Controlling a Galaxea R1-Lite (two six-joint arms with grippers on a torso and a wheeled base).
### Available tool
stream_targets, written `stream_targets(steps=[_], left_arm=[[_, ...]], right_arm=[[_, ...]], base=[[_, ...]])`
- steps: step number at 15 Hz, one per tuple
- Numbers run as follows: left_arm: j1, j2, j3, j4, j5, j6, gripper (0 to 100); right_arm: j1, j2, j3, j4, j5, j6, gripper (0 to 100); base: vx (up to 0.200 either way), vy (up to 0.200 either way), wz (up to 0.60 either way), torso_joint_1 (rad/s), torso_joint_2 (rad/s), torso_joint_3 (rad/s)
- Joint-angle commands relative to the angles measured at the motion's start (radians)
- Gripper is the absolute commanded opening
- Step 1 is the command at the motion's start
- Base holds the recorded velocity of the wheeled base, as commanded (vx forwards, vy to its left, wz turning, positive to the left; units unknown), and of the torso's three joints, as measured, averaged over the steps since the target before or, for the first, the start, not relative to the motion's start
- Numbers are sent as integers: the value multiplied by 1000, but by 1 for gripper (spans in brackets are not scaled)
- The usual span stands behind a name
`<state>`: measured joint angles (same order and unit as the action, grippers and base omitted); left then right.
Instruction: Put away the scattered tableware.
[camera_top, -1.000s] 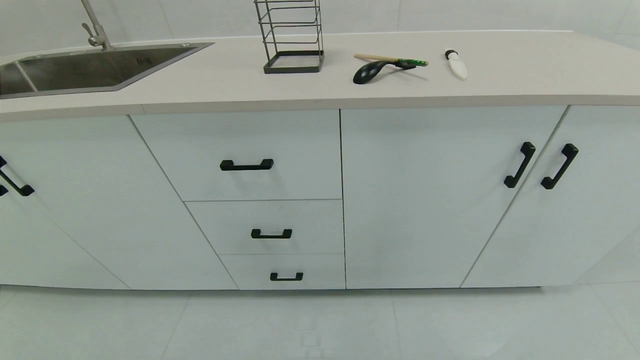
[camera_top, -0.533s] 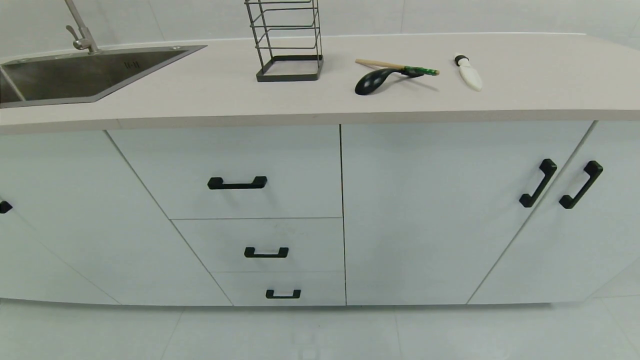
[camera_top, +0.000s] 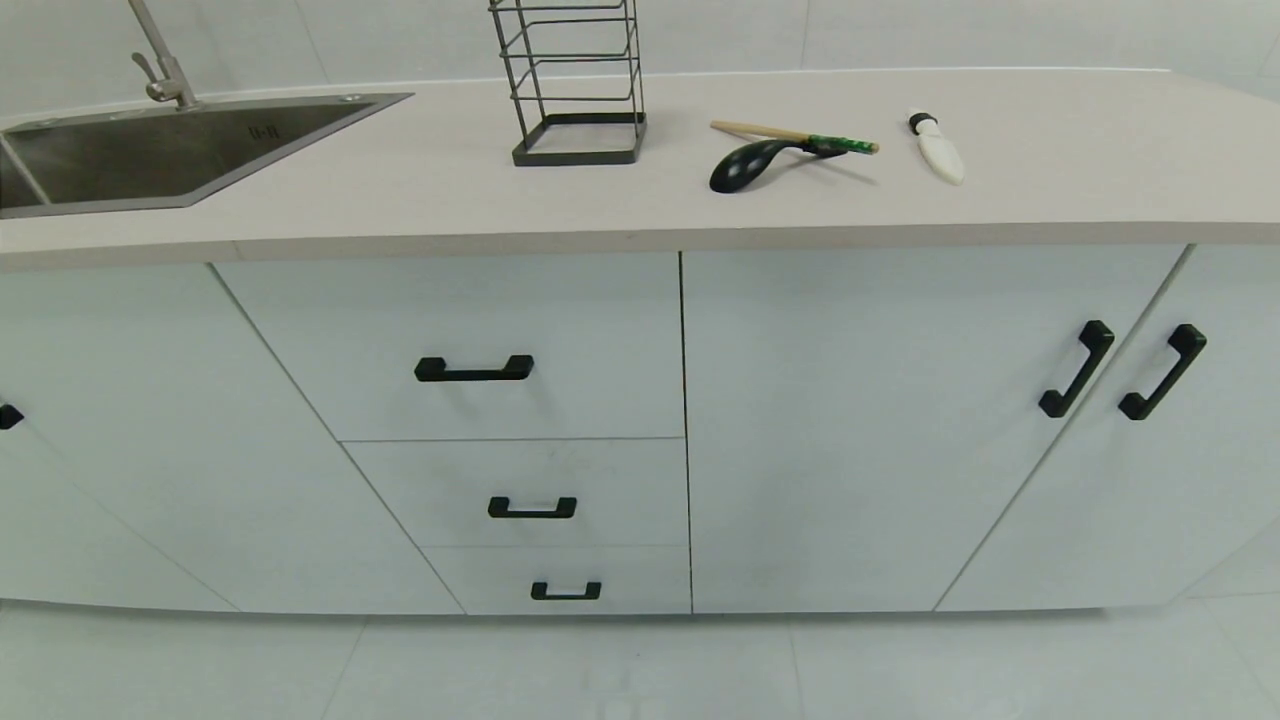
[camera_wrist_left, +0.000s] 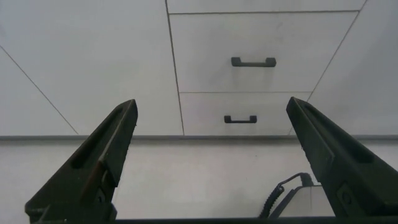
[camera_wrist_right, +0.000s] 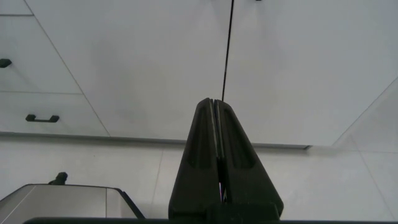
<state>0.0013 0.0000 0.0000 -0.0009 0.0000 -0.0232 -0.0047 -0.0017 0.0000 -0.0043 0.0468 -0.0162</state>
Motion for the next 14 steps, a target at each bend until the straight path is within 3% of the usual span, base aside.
stream_targets(steps=[1,7,8,9,10,11,12,13,14], left_arm=[[0,0,0,-1,2,-3,100],[0,0,0,-10,2,-1,100],[0,0,-9,-105,-14,19,100],[-3,11,-40,-169,-66,51,100],[-4,51,-91,-153,-141,78,100],[-4,109,-141,-128,-187,129,100],[-7,179,-181,-123,-224,213,100],[-41,336,-268,-125,-314,391,100],[-60,439,-336,-125,-353,503,100]], right_arm=[[0,2,0,0,-1,1,0],[0,2,0,0,-1,2,0],[0,2,0,0,-1,2,0],[0,2,0,0,-1,2,0],[0,2,0,0,-1,2,0],[0,2,0,0,-1,2,0],[0,2,0,0,-1,2,0],[0,2,0,0,-1,2,0],[0,2,0,0,-1,2,0]], base=[[0,0,0,0,0,0],[0,0,0,0,0,0],[0,0,0,0,0,0],[0,0,0,0,0,0],[0,0,0,0,0,0],[0,0,0,0,0,0],[0,0,0,0,0,0],[0,0,0,0,0,0],[0,0,0,0,0,0]])
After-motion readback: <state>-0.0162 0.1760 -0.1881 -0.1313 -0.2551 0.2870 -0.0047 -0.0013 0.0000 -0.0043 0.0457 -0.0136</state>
